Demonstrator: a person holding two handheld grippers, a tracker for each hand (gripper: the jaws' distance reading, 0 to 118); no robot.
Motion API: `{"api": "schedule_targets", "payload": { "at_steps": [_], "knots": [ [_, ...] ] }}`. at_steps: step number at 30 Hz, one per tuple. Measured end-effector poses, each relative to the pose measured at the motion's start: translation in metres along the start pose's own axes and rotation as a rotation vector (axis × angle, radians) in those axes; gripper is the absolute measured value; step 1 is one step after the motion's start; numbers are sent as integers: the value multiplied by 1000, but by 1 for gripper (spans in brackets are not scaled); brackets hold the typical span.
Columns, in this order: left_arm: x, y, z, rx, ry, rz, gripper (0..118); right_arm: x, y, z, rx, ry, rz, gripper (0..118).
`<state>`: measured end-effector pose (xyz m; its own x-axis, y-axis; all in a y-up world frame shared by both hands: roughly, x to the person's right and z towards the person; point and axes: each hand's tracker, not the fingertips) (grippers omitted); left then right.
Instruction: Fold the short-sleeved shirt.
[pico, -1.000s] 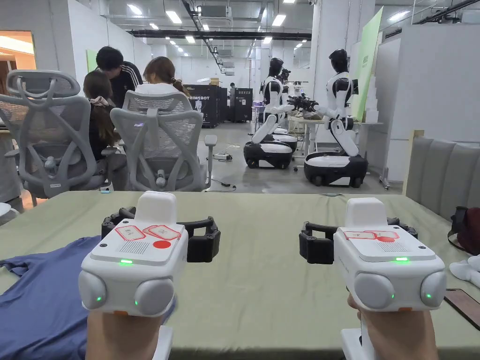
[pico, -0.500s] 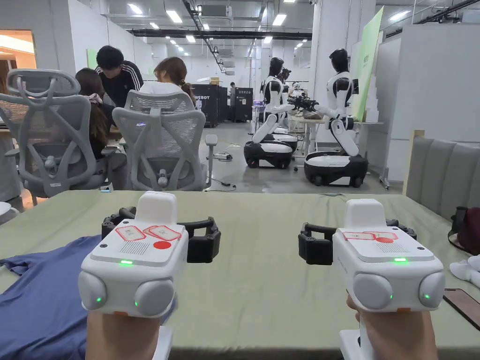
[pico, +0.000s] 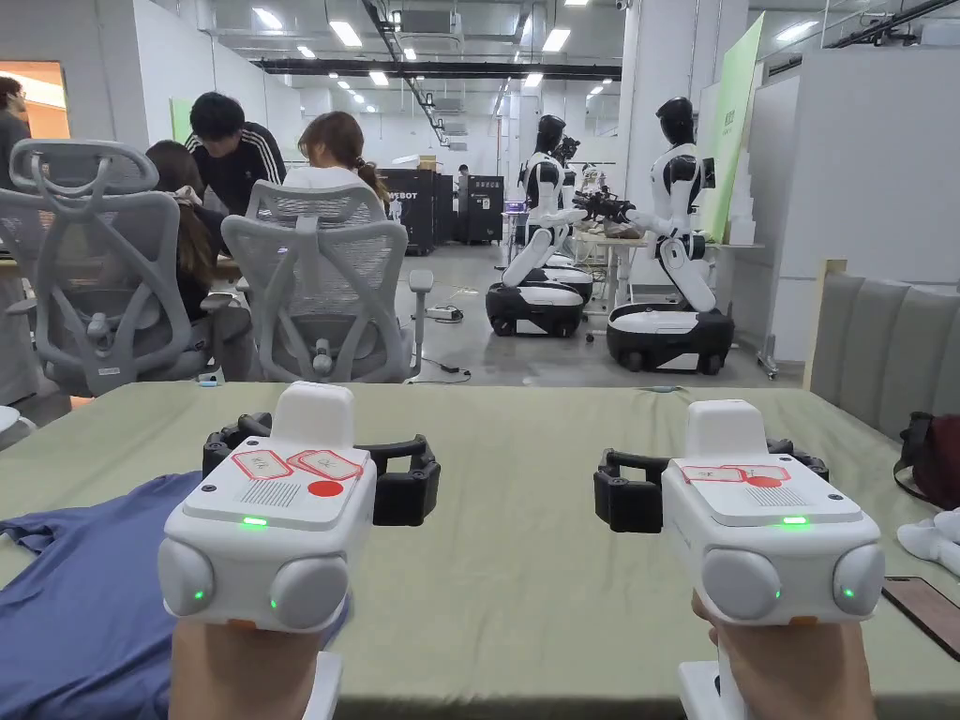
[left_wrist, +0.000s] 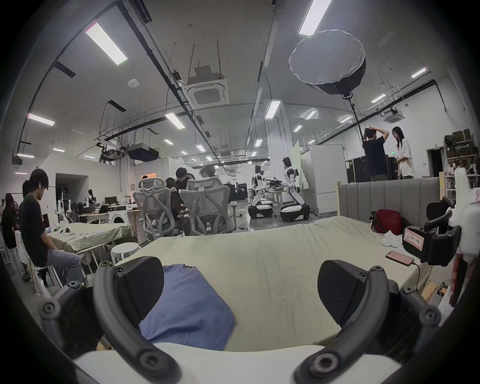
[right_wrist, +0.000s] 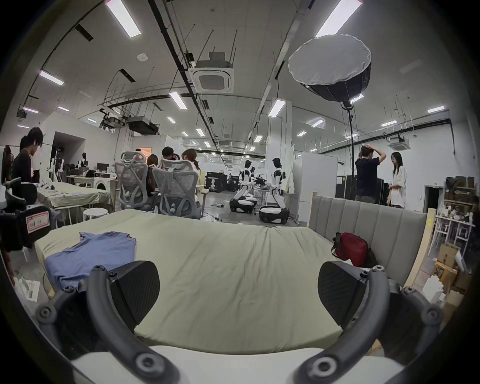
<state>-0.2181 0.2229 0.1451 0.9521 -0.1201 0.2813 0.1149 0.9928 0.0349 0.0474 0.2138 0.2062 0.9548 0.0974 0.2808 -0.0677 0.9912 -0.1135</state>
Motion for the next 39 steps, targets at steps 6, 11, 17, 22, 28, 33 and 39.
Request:
{"api": "schedule_targets", "payload": {
  "at_steps": [6, 11, 17, 22, 28, 33, 39],
  "knots": [
    [2, 1, 1, 4, -6, -2, 100, 4, -1, 1, -8, -11, -13, 100],
    [6, 0, 0, -30, -28, -24, 3, 0, -2, 5, 5, -98, 61, 1],
    [8, 0, 3, -33, -53, -13, 0, 10, -6, 10, -13, -78, 17, 0],
    [-2, 5, 8, -22, -26, -22, 0, 5, 2, 5, -23, -71, 0, 0],
    [-71, 6, 27, -47, 173, -2, 0, -83, 16, 10, 34, 130, 92, 0],
    [-141, 3, 55, -101, 353, 11, 0, -159, 14, 16, 48, 365, 82, 0],
    [-176, -11, 64, -190, 360, 19, 0, -181, 7, 9, 10, 445, 71, 0]
  ]
}}
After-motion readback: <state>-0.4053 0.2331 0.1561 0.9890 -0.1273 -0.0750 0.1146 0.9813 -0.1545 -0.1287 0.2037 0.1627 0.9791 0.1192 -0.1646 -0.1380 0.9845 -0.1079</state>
